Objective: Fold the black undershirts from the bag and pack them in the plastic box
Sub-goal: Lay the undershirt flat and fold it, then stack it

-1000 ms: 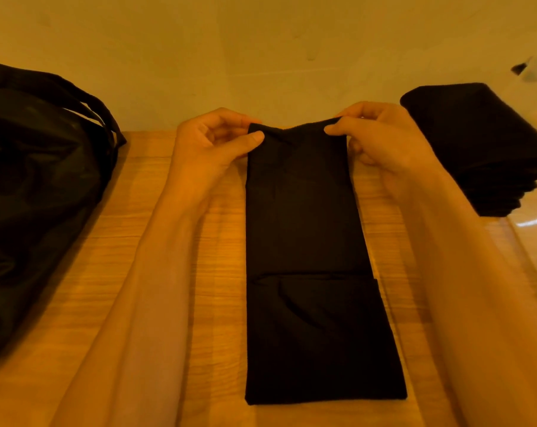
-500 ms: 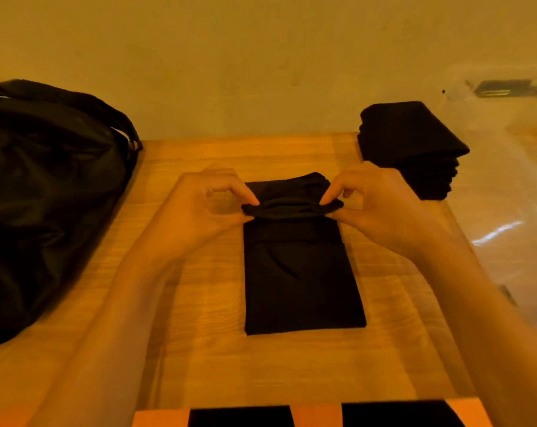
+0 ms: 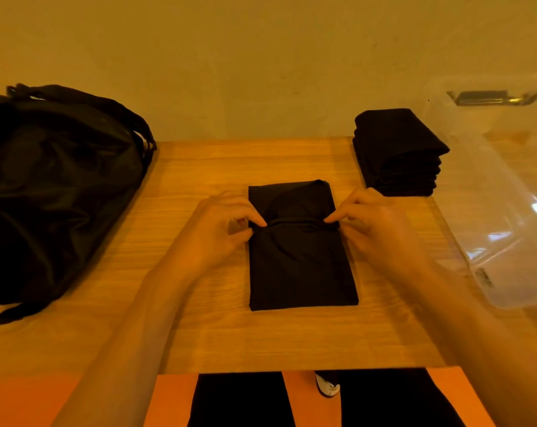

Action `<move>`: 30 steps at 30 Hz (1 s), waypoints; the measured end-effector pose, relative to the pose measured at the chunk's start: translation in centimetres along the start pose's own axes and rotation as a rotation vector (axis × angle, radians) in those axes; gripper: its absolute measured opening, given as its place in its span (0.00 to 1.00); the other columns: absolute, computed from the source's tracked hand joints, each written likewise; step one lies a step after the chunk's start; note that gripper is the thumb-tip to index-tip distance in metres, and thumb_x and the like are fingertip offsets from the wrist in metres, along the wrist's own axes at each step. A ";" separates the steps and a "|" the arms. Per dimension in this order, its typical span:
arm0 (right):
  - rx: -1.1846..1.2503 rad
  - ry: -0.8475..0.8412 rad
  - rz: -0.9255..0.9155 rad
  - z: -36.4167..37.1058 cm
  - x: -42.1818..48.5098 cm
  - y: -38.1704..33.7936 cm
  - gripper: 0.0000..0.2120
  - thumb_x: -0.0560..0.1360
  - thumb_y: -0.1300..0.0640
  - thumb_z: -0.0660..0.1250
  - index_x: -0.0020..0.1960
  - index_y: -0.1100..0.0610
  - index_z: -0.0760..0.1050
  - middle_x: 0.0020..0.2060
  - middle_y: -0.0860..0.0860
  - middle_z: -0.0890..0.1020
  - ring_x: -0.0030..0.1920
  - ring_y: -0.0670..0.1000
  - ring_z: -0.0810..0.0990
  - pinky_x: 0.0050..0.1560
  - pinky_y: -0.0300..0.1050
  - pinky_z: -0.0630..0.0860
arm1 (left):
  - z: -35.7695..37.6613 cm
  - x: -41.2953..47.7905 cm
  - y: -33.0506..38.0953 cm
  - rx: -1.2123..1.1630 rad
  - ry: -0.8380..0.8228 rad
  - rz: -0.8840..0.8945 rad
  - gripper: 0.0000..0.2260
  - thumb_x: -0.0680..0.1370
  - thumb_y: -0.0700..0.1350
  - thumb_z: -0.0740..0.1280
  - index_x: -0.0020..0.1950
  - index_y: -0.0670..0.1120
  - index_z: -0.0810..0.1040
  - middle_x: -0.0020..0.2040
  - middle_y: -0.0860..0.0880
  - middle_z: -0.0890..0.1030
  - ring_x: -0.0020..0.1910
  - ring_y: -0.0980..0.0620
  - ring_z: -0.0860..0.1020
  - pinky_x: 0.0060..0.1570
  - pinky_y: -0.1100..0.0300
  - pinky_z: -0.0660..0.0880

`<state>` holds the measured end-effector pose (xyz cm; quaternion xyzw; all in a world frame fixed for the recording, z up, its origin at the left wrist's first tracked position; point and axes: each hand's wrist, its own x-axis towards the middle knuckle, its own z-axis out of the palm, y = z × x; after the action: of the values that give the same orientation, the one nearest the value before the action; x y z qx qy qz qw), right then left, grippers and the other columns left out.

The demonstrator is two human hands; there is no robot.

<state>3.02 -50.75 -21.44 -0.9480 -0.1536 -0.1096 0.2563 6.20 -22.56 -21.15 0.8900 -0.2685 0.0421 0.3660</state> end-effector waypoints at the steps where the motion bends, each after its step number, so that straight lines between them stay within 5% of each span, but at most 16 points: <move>1: -0.005 0.006 -0.014 0.0 -0.1 0.0 0.13 0.75 0.67 0.71 0.54 0.51 0.84 0.49 0.46 0.79 0.53 0.41 0.73 0.52 0.32 0.71 | 0.0 0.0 0.0 0.002 0.002 0.005 0.15 0.71 0.30 0.75 0.51 0.48 0.87 0.47 0.54 0.82 0.48 0.57 0.77 0.50 0.55 0.76; 7: 0.002 0.009 -0.076 0.2 -0.6 0.7 0.14 0.74 0.68 0.70 0.54 0.52 0.84 0.49 0.46 0.79 0.52 0.44 0.74 0.49 0.31 0.71 | -0.5 -0.2 0.5 -0.002 -0.030 -0.059 0.26 0.73 0.28 0.71 0.58 0.57 0.82 0.47 0.69 0.79 0.52 0.59 0.75 0.51 0.62 0.75; 10: 0.041 0.149 -0.083 -0.3 -0.3 0.3 0.13 0.74 0.65 0.70 0.55 0.53 0.83 0.49 0.47 0.79 0.52 0.46 0.74 0.53 0.39 0.70 | -0.7 0.0 1.2 -0.033 0.065 -0.015 0.21 0.73 0.34 0.66 0.60 0.54 0.82 0.54 0.63 0.80 0.54 0.61 0.74 0.48 0.64 0.74; 13: 0.009 0.161 -0.180 0.1 1.0 -1.7 0.13 0.77 0.57 0.66 0.59 0.54 0.82 0.54 0.48 0.81 0.58 0.47 0.76 0.57 0.45 0.69 | 0.6 1.0 2.7 0.063 0.044 0.014 0.21 0.78 0.46 0.62 0.71 0.49 0.77 0.68 0.56 0.77 0.67 0.58 0.71 0.67 0.61 0.67; 16: -0.076 0.183 -0.206 1.0 1.2 -2.8 0.10 0.77 0.59 0.68 0.57 0.55 0.81 0.52 0.48 0.82 0.56 0.49 0.78 0.57 0.47 0.71 | 2.3 0.8 3.3 0.272 -0.200 0.039 0.29 0.82 0.61 0.54 0.81 0.50 0.60 0.81 0.54 0.58 0.81 0.58 0.51 0.78 0.59 0.46; 20: -0.073 0.185 -0.055 1.0 0.7 -2.1 0.10 0.74 0.56 0.70 0.55 0.53 0.76 0.49 0.45 0.79 0.53 0.47 0.75 0.53 0.47 0.72 | 3.1 0.1 3.0 0.355 -0.322 0.055 0.31 0.82 0.63 0.49 0.82 0.49 0.55 0.83 0.51 0.52 0.81 0.58 0.47 0.77 0.63 0.41; 24: -0.120 0.005 -0.188 1.0 0.5 -1.2 0.18 0.79 0.56 0.63 0.68 0.54 0.76 0.61 0.48 0.81 0.66 0.50 0.75 0.66 0.47 0.67 | 3.2 -0.2 3.0 0.383 -0.335 0.068 0.32 0.82 0.65 0.45 0.82 0.50 0.56 0.82 0.52 0.52 0.81 0.59 0.46 0.76 0.65 0.40; 30: -0.124 0.011 -0.159 0.5 -1.3 1.1 0.20 0.76 0.56 0.56 0.60 0.54 0.83 0.58 0.49 0.84 0.62 0.50 0.80 0.65 0.49 0.69 | 2.2 -1.0 2.9 0.300 -0.371 0.107 0.27 0.83 0.61 0.48 0.81 0.54 0.55 0.82 0.56 0.51 0.80 0.64 0.44 0.75 0.71 0.39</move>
<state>2.23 -51.71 -22.69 -0.9463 -0.2199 -0.1442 0.1883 3.61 -25.25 -21.23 0.9115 -0.3684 -0.0634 0.1715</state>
